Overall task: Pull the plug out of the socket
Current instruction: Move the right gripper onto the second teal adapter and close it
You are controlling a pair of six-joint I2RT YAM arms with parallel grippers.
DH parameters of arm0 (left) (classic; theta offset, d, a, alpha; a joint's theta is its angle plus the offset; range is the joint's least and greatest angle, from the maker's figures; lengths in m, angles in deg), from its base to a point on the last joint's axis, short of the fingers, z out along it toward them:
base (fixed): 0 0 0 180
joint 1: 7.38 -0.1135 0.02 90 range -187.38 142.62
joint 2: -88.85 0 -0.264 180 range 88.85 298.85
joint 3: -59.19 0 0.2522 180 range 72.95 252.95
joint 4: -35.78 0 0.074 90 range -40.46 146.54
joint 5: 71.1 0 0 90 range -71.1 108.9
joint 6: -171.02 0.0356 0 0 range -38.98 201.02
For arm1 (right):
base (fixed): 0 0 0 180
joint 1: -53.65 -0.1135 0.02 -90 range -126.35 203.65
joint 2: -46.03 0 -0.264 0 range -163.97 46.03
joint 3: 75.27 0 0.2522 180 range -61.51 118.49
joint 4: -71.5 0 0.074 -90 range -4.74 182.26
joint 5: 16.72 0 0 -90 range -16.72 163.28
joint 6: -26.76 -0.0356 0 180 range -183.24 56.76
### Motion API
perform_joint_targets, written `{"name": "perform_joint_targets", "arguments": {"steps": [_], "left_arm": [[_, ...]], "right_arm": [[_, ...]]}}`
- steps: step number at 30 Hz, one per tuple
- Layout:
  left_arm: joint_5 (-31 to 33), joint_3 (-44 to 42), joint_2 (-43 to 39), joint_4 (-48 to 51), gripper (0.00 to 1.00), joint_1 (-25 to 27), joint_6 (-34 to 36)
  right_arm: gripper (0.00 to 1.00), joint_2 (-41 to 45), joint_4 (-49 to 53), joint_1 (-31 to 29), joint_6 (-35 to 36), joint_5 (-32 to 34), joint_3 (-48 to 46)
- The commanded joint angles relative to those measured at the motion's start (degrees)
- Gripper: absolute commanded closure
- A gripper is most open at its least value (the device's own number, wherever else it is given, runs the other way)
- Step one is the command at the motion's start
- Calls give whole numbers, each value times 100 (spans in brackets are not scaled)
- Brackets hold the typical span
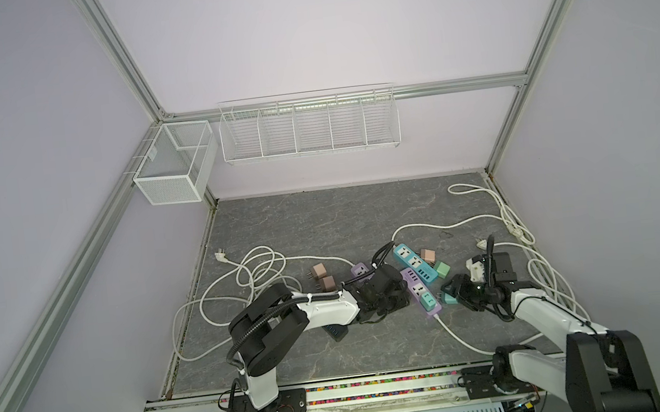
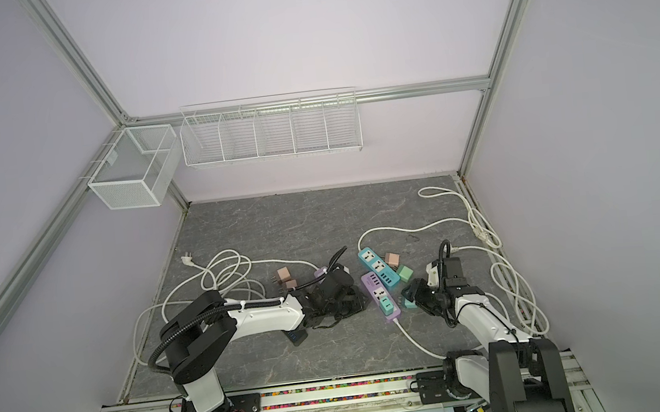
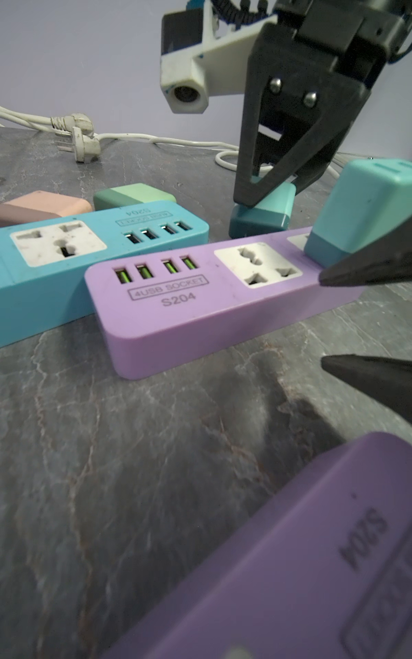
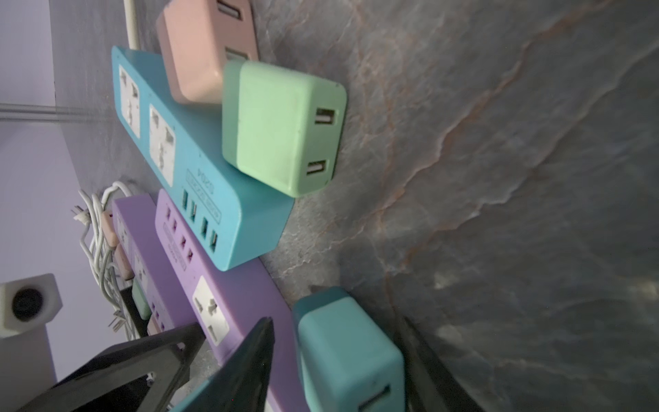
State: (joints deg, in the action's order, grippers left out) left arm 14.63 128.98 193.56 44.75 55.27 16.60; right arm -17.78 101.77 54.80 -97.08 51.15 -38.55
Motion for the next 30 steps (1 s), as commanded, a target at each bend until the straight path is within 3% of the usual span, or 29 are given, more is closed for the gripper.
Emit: {"name": "perform_joint_targets", "arguments": {"steps": [1,10,13,24,30], "left_arm": [[142,171,81,22,65,14,-56],[204,274,8,112,63,-7,-13],[163,355,36,133,62,-55,9],[-90,389,206,-259,60,-297,-108],[-229,712,486,-227,59,-312,-99]], "right_arm": [[33,189,602,35,78,418,183],[10,787,1488,-126,236,851,669],[6,963,1796,-393,327,985,906],[7,1247,3300,-1898,589,2013,1963],[11,1177,3523,-2607,419,2326,2120]]}}
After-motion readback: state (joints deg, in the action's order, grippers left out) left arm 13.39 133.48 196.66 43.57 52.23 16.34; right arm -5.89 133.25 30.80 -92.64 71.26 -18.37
